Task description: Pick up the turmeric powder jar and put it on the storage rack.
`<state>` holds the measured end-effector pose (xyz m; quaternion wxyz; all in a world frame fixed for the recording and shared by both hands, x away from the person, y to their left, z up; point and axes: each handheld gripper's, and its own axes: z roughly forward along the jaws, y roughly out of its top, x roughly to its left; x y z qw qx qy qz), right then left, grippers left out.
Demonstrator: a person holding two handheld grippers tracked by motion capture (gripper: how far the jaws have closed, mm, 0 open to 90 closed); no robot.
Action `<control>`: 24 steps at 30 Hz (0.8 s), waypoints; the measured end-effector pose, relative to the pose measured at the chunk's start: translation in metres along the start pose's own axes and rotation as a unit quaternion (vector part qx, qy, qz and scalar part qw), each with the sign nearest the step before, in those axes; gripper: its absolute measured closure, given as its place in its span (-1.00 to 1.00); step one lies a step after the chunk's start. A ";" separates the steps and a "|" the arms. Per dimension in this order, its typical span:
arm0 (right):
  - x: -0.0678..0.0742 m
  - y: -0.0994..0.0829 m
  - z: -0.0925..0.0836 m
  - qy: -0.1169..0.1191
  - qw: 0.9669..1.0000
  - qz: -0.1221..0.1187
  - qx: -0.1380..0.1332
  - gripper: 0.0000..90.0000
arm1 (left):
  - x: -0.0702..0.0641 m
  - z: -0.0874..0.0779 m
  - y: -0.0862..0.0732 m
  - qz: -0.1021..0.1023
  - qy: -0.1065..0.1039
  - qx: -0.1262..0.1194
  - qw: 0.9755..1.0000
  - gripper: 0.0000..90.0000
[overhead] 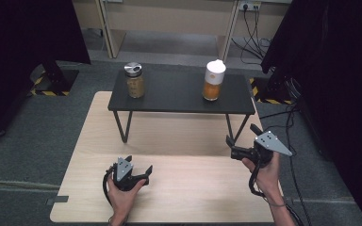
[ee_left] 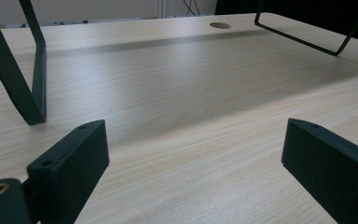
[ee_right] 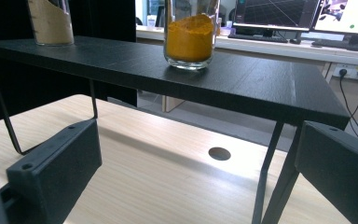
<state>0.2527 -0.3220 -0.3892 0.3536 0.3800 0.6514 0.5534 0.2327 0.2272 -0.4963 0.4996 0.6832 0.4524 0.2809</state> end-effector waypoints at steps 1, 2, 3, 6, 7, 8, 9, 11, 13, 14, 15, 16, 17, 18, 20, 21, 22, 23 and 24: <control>0.000 -0.002 0.000 -0.001 1.000 -0.001 0.001 -0.99 | 0.000 0.000 0.000 0.000 0.000 0.000 1.000 -0.85; 0.002 -0.004 -0.001 -0.004 1.000 -0.004 0.002 -0.99 | 0.000 0.000 0.000 -0.001 0.000 0.000 1.000 -0.85; 0.002 -0.006 -0.001 -0.006 1.000 -0.002 0.002 -0.99 | 0.000 0.000 0.000 -0.002 0.000 -0.001 1.000 -0.85; 0.002 -0.012 -0.002 -0.007 1.000 0.003 0.003 -0.99 | 0.000 0.000 -0.001 -0.003 0.000 -0.002 1.000 -0.85; 0.002 -0.014 -0.002 -0.007 1.000 0.007 0.003 -0.99 | 0.000 0.000 0.000 -0.002 0.000 -0.001 1.000 -0.85; 0.002 -0.016 -0.003 -0.007 1.000 0.009 0.003 -0.99 | 0.000 0.000 0.000 0.000 0.001 0.000 1.000 -0.85; 0.002 -0.016 -0.003 -0.007 1.000 0.009 0.003 -0.99 | 0.000 0.000 0.000 0.000 0.001 0.000 1.000 -0.85; 0.003 -0.021 -0.004 -0.010 1.000 0.011 0.004 -0.99 | -0.001 0.000 0.000 0.000 0.001 0.000 1.000 -0.85; 0.005 -0.031 -0.004 -0.016 1.000 0.016 0.012 -0.99 | -0.001 0.000 0.000 0.001 0.002 0.000 1.000 -0.85; 0.005 -0.031 -0.004 -0.016 1.000 0.016 0.012 -0.99 | -0.001 0.000 0.000 0.001 0.002 0.000 1.000 -0.85; 0.006 -0.038 -0.003 -0.017 0.999 0.020 0.019 -0.99 | -0.001 0.000 0.000 0.001 0.002 0.000 1.000 -0.85; 0.006 -0.041 -0.003 -0.017 0.999 0.022 0.024 -0.99 | -0.001 0.000 0.000 -0.002 0.001 0.001 1.000 -0.85; 0.006 -0.041 -0.003 -0.017 0.999 0.022 0.024 -0.99 | -0.001 0.000 0.000 -0.002 0.001 0.001 1.000 -0.85; 0.007 -0.045 -0.003 -0.020 0.999 0.022 0.028 -0.99 | 0.000 0.000 0.000 -0.003 0.000 0.002 1.000 -0.85; 0.007 -0.052 -0.003 -0.021 0.999 0.028 0.035 -0.99 | -0.001 0.000 0.000 -0.002 0.001 0.001 1.000 -0.85; 0.007 -0.054 -0.003 -0.022 0.999 0.031 0.037 -0.99 | -0.001 0.000 0.000 -0.003 0.001 0.000 1.000 -0.85; 0.007 -0.054 -0.003 -0.022 0.999 0.031 0.037 -0.99 | -0.001 0.000 0.000 -0.003 0.001 0.000 1.000 -0.85; 0.006 -0.058 -0.003 -0.022 0.998 0.034 0.040 -0.99 | -0.001 0.000 -0.001 -0.005 0.001 -0.001 1.000 -0.85; 0.006 -0.058 -0.003 -0.022 0.998 0.034 0.040 -0.99 | -0.001 0.000 -0.001 -0.005 0.001 -0.001 1.000 -0.85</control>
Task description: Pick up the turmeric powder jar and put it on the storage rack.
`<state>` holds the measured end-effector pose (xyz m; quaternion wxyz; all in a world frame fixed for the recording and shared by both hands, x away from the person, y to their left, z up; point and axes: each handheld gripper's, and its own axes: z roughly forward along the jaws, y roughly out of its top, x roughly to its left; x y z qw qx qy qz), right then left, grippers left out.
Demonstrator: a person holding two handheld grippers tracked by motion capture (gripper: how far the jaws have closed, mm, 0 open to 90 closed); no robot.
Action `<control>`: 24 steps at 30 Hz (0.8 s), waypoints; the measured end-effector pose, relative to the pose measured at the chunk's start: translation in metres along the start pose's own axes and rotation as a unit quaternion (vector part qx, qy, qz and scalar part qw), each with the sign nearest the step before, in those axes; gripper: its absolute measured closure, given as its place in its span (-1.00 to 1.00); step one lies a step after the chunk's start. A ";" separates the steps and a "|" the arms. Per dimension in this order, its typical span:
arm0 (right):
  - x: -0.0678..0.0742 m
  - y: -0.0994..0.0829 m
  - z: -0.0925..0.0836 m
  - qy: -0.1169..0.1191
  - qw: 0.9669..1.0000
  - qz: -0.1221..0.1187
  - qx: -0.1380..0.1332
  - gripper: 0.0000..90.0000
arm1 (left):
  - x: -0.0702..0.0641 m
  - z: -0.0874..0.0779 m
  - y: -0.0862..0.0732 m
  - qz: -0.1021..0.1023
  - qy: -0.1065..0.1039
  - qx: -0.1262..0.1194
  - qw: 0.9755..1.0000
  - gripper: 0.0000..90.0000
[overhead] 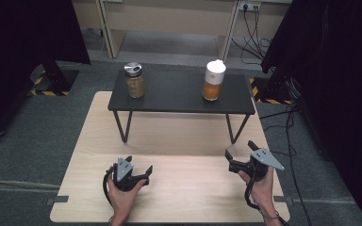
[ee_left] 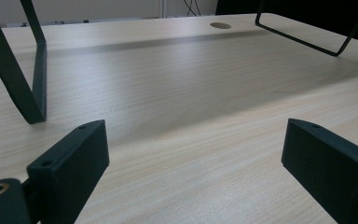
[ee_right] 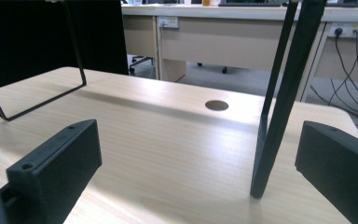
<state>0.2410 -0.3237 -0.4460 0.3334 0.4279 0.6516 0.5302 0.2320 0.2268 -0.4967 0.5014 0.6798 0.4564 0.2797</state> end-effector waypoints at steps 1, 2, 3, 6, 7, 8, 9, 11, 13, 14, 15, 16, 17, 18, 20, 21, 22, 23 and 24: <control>-0.001 -0.004 0.000 -0.002 1.000 0.002 0.003 -0.99 | 0.000 0.000 0.000 -0.001 0.001 -0.001 1.000 -0.85; -0.001 -0.005 0.000 -0.001 1.000 0.003 0.005 -0.99 | -0.001 0.000 0.000 0.000 0.001 -0.001 1.000 -0.85; -0.001 -0.007 0.000 -0.002 1.000 0.004 0.006 -0.99 | -0.001 0.000 0.000 0.000 0.001 -0.001 1.000 -0.85; -0.001 -0.011 0.000 -0.005 1.000 0.006 0.012 -0.99 | -0.001 0.000 0.000 0.002 0.002 0.000 1.000 -0.85; -0.002 -0.014 0.001 -0.006 1.000 0.009 0.017 -0.99 | -0.001 0.000 0.000 0.001 0.001 0.000 1.000 -0.85; -0.002 -0.015 0.001 -0.006 1.000 0.010 0.020 -0.99 | -0.001 0.000 0.000 0.001 0.001 0.000 1.000 -0.85; -0.002 -0.017 0.002 -0.005 1.000 0.012 0.023 -0.99 | 0.000 0.000 0.000 0.000 0.001 0.000 1.000 -0.85; -0.001 -0.021 0.003 -0.008 0.999 0.014 0.029 -0.99 | 0.000 0.000 0.000 -0.002 0.001 -0.001 1.000 -0.85; -0.002 -0.023 0.004 -0.009 0.999 0.016 0.032 -0.99 | 0.000 0.000 -0.001 -0.001 0.002 -0.002 1.000 -0.85; -0.002 -0.026 0.006 -0.011 0.999 0.020 0.041 -0.99 | -0.001 0.000 0.000 0.000 0.001 -0.001 1.000 -0.85; -0.003 -0.028 0.007 -0.013 0.999 0.022 0.045 -0.99 | -0.001 0.000 -0.001 0.000 0.002 -0.001 1.000 -0.85; -0.003 -0.028 0.007 -0.013 0.999 0.022 0.045 -0.99 | -0.001 0.000 -0.001 0.000 0.002 -0.001 1.000 -0.85; -0.004 -0.031 0.009 -0.014 0.998 0.027 0.054 -0.99 | 0.000 0.000 -0.001 -0.001 0.001 -0.002 1.000 -0.85; -0.004 -0.031 0.009 -0.014 0.998 0.027 0.054 -0.99 | 0.000 0.000 -0.001 -0.001 0.001 -0.002 1.000 -0.85; -0.004 -0.034 0.010 -0.017 0.997 0.030 0.063 -0.99 | 0.000 0.000 -0.001 -0.001 0.001 -0.002 1.000 -0.85; -0.005 -0.035 0.011 -0.017 0.997 0.030 0.065 -0.99 | 0.000 0.000 -0.001 -0.002 0.001 -0.002 1.000 -0.85; -0.006 -0.037 0.012 -0.018 0.997 0.033 0.069 -0.99 | 0.000 0.000 -0.001 -0.001 0.001 -0.002 1.000 -0.85; -0.006 -0.037 0.012 -0.018 0.997 0.033 0.069 -0.99 | 0.000 0.000 -0.001 -0.001 0.001 -0.002 1.000 -0.85; -0.007 -0.039 0.014 -0.018 0.996 0.035 0.076 -0.99 | 0.000 0.000 -0.001 -0.001 0.001 -0.002 1.000 -0.85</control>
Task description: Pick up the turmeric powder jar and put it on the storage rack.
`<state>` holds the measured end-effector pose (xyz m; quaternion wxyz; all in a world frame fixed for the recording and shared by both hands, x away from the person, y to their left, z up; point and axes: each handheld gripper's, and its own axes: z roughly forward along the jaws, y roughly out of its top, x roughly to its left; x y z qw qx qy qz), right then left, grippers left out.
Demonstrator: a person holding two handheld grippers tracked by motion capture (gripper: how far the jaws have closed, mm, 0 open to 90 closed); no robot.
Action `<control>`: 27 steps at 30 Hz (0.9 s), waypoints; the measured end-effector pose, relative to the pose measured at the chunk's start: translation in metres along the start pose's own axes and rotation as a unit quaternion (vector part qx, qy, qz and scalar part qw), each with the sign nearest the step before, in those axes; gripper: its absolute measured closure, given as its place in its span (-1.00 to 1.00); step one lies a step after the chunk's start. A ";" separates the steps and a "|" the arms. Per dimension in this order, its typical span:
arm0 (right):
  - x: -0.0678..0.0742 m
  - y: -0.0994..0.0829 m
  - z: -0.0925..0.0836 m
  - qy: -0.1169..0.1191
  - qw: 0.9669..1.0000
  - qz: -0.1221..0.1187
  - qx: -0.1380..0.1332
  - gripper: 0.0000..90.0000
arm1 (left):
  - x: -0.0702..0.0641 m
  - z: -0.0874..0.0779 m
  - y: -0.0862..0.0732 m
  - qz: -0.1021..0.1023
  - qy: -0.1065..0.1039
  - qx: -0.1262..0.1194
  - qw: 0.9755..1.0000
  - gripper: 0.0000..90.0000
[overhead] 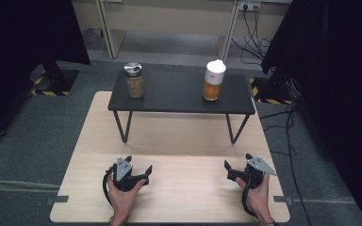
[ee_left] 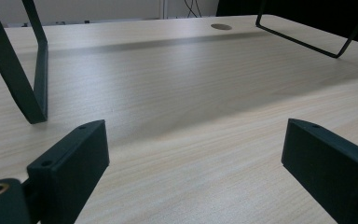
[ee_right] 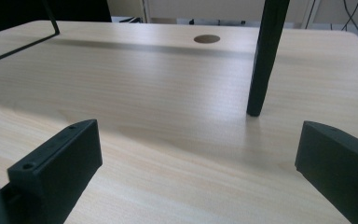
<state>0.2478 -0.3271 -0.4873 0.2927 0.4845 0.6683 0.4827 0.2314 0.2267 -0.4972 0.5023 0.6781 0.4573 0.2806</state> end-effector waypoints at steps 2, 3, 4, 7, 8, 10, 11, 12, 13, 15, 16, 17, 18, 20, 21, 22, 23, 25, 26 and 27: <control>-0.001 -0.001 0.001 0.000 1.000 0.000 0.002 -0.99 | 0.000 0.000 0.000 0.000 0.000 0.000 1.000 -0.85; -0.001 -0.002 0.001 0.000 1.000 0.001 0.004 -0.99 | 0.000 0.000 0.000 0.000 0.000 0.000 1.000 -0.85; -0.002 -0.003 0.001 0.000 1.000 0.004 0.004 -0.99 | 0.000 0.000 0.000 0.000 0.000 0.000 1.000 -0.85; -0.003 -0.003 0.001 0.001 1.000 0.006 0.004 -0.99 | 0.000 0.000 0.000 0.002 0.000 0.001 1.000 -0.85; -0.003 -0.003 0.001 0.001 1.000 0.006 0.004 -0.99 | -0.001 0.000 0.000 0.002 0.001 0.001 1.000 -0.85; -0.003 -0.003 0.000 0.002 1.000 0.005 0.005 -0.99 | -0.001 0.000 0.000 0.002 0.001 0.001 1.000 -0.85; -0.004 -0.003 0.000 0.003 1.000 0.004 0.005 -0.99 | -0.001 0.000 0.000 0.002 0.001 0.001 1.000 -0.85; -0.004 -0.002 0.001 0.005 1.000 0.002 0.007 -0.99 | 0.000 0.000 0.000 0.001 0.001 0.001 1.000 -0.85; -0.004 -0.001 0.001 0.006 1.000 0.001 0.008 -0.99 | -0.001 0.000 0.000 0.001 0.001 0.000 1.000 -0.85; -0.005 -0.001 0.001 0.008 1.000 0.000 0.009 -0.99 | -0.001 0.000 0.000 0.002 0.002 0.000 1.000 -0.85; -0.005 -0.002 0.001 0.008 1.000 -0.002 0.007 -0.99 | -0.001 0.000 0.000 0.002 0.002 0.000 1.000 -0.85; -0.005 -0.003 0.001 0.008 1.000 -0.002 0.006 -0.99 | -0.001 0.000 0.000 0.002 0.003 0.000 1.000 -0.85; -0.005 -0.003 0.000 0.008 1.000 -0.001 0.004 -0.99 | -0.002 0.000 0.000 0.003 0.003 0.000 1.000 -0.85; -0.005 -0.004 0.000 0.008 1.000 -0.001 0.001 -0.99 | -0.002 0.000 0.000 0.003 0.003 0.001 1.000 -0.85; -0.005 -0.004 0.000 0.008 1.000 -0.001 0.001 -0.99 | -0.002 0.000 0.000 0.003 0.003 0.001 1.000 -0.85; -0.005 -0.004 0.000 0.010 1.000 -0.002 0.002 -0.99 | -0.002 0.000 0.000 0.003 0.003 0.001 1.000 -0.85; -0.005 -0.003 0.000 0.011 1.000 -0.004 0.004 -0.99 | -0.001 0.000 0.000 0.003 0.003 0.001 1.000 -0.85; -0.006 -0.003 0.000 0.012 1.000 -0.005 0.004 -0.99 | -0.001 0.000 0.000 0.002 0.003 0.001 1.000 -0.85; -0.006 -0.004 0.000 0.012 1.000 -0.003 0.003 -0.99 | -0.001 0.000 0.000 0.002 0.002 0.001 1.000 -0.85; -0.006 -0.004 0.000 0.012 1.000 -0.002 0.001 -0.99 | -0.001 0.000 0.001 0.003 0.002 0.002 1.000 -0.85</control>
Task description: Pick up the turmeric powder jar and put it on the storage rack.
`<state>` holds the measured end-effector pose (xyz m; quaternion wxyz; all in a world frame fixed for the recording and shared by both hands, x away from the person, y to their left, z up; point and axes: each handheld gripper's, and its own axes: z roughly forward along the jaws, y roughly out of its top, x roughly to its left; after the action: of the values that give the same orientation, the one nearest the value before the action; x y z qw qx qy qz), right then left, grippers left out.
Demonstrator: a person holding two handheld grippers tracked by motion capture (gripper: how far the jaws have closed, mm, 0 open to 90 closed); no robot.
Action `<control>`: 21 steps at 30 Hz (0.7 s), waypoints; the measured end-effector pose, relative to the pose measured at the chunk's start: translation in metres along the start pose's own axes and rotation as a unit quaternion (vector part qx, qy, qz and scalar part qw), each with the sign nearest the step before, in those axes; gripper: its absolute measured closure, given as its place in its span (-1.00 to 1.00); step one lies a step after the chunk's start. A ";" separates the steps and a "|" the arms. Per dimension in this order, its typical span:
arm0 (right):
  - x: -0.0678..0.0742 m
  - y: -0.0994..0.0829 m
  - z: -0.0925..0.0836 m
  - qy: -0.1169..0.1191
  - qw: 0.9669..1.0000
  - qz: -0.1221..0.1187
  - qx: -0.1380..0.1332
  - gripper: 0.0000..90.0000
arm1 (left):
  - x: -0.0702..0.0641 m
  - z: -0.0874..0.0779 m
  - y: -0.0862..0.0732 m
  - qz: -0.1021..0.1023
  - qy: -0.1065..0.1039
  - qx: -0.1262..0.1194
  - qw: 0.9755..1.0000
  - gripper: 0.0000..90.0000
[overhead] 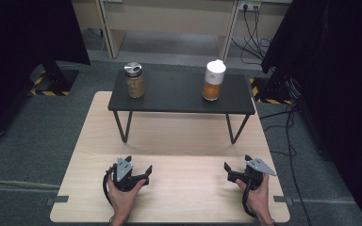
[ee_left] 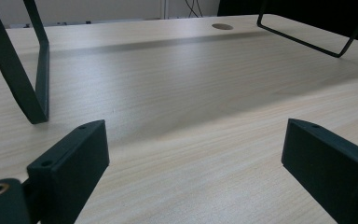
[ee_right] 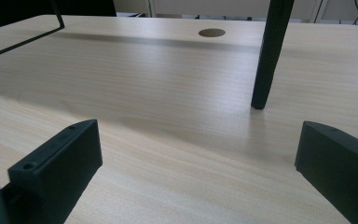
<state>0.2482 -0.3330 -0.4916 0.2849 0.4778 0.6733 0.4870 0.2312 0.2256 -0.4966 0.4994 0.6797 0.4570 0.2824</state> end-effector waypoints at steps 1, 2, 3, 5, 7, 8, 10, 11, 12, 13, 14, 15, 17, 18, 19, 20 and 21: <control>0.000 -0.001 -0.001 0.000 1.000 0.002 -0.002 -0.99 | 0.000 0.000 0.000 0.000 0.000 0.000 1.000 -0.85; -0.001 -0.002 -0.001 0.000 1.000 0.004 -0.005 -0.99 | 0.000 0.000 0.000 0.001 0.000 0.000 1.000 -0.85; -0.001 -0.002 -0.001 -0.001 1.000 0.005 -0.006 -0.99 | 0.000 0.000 0.000 0.001 0.000 0.000 1.000 -0.85; -0.001 -0.002 -0.001 -0.001 1.000 0.005 -0.006 -0.99 | 0.000 0.000 0.000 0.002 0.000 0.000 1.000 -0.85; -0.001 -0.002 -0.001 0.000 1.000 0.004 -0.006 -0.99 | -0.001 0.000 0.000 0.003 0.000 0.000 1.000 -0.85; -0.001 -0.002 -0.001 -0.001 1.000 0.004 -0.006 -0.99 | -0.001 0.000 0.000 0.003 0.001 0.001 1.000 -0.85; -0.001 -0.003 -0.001 -0.001 1.000 0.007 -0.008 -0.99 | -0.001 0.000 0.000 0.003 0.001 0.000 1.000 -0.85; -0.001 -0.003 -0.001 -0.002 1.000 0.007 -0.008 -0.99 | -0.001 0.000 0.000 0.003 0.001 0.000 1.000 -0.85; -0.001 -0.003 -0.001 -0.002 1.000 0.006 -0.008 -0.99 | -0.001 0.000 0.000 0.003 0.001 0.000 1.000 -0.85; -0.001 -0.003 -0.001 -0.002 1.000 0.006 -0.008 -0.99 | -0.001 0.000 0.000 0.003 0.001 0.001 1.000 -0.85; 0.000 -0.003 -0.001 -0.002 1.000 0.006 -0.007 -0.99 | -0.001 0.000 0.000 0.002 0.001 0.001 1.000 -0.85; 0.000 -0.002 -0.001 -0.002 1.000 0.005 -0.007 -0.99 | 0.000 0.000 0.000 0.002 0.000 0.000 1.000 -0.85; 0.000 -0.002 -0.001 -0.003 1.000 0.005 -0.007 -0.99 | 0.000 0.000 0.000 0.002 0.000 0.001 1.000 -0.85; 0.000 -0.003 -0.001 -0.004 1.000 0.006 -0.007 -0.99 | 0.000 0.000 0.000 0.002 0.000 0.001 1.000 -0.85; 0.001 -0.003 -0.001 -0.005 1.000 0.005 -0.008 -0.99 | 0.000 0.000 0.001 0.003 0.000 0.002 1.000 -0.85; 0.001 -0.003 -0.002 -0.005 1.000 0.004 -0.008 -0.99 | -0.001 0.000 0.001 0.003 0.000 0.002 1.000 -0.85; 0.002 -0.003 -0.002 -0.006 1.000 0.004 -0.008 -0.99 | -0.001 0.000 0.001 0.004 0.000 0.002 1.000 -0.85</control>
<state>0.2451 -0.3323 -0.4937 0.2913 0.4811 0.6656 0.4906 0.2315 0.2250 -0.4961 0.4971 0.6823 0.4551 0.2833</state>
